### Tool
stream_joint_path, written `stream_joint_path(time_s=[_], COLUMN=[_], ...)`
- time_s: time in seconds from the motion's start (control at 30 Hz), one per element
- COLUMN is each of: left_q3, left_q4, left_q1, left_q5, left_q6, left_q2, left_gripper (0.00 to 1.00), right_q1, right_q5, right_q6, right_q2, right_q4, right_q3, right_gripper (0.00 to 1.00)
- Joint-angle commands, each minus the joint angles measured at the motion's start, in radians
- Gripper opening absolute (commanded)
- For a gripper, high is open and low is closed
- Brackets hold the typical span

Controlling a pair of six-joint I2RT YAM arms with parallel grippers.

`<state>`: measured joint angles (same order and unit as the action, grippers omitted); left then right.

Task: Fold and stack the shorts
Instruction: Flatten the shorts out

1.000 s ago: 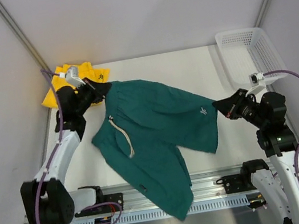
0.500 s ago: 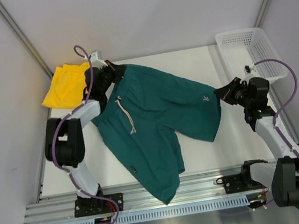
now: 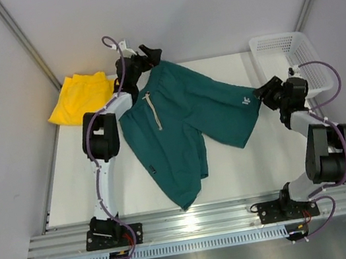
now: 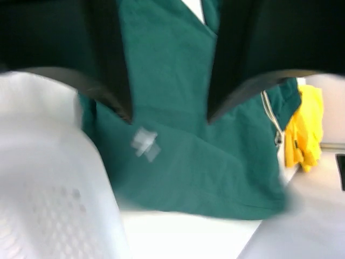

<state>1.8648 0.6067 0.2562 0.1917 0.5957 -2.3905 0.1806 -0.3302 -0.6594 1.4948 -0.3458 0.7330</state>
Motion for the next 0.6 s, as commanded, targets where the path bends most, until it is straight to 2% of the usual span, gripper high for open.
stream_joint_path(time_s=[0.0, 0.03, 0.17, 0.23, 0.33, 0.43, 0.47, 0.53, 0.57], left_q3=[0.161, 0.166, 0.093, 0.016, -0.094, -0.217, -0.305, -0.364, -0.45], left_q4=[-0.076, -0.1, -0.163, -0.182, -0.336, -0.47, -0.496, -0.562, -0.58], left_q1=[0.006, 0.008, 0.006, 0.006, 0.006, 0.006, 0.006, 0.006, 0.005], left_q5=[-0.072, -0.077, -0.116, -0.132, -0.165, -0.238, -0.253, -0.314, -0.336], left_q6=[-0.042, -0.071, -0.15, -0.172, -0.204, -0.211, -0.214, -0.211, -0.209], left_q2=[0.026, 0.045, 0.189, 0.269, 0.427, 0.586, 0.664, 0.737, 0.802], left_gripper=[0.99, 0.99, 0.99, 0.99, 0.99, 0.99, 0.99, 0.99, 0.99], right_q1=[0.003, -0.003, -0.045, -0.072, -0.156, -0.288, -0.321, -0.417, -0.452], right_q5=[0.068, 0.1, 0.169, 0.165, 0.142, 0.131, 0.126, 0.109, 0.105], right_q6=[0.023, 0.035, 0.092, 0.113, 0.135, 0.12, 0.112, 0.069, 0.057], right_q2=[0.006, -0.008, -0.126, -0.201, -0.293, -0.373, -0.428, -0.482, -0.529], right_q4=[-0.041, 0.002, 0.086, 0.122, 0.246, 0.326, 0.338, 0.388, 0.399], right_q3=[0.103, 0.12, 0.114, 0.105, 0.089, 0.028, 0.005, -0.056, -0.073], right_gripper=[0.62, 0.79, 0.87, 0.87, 0.86, 0.85, 0.84, 0.84, 0.82])
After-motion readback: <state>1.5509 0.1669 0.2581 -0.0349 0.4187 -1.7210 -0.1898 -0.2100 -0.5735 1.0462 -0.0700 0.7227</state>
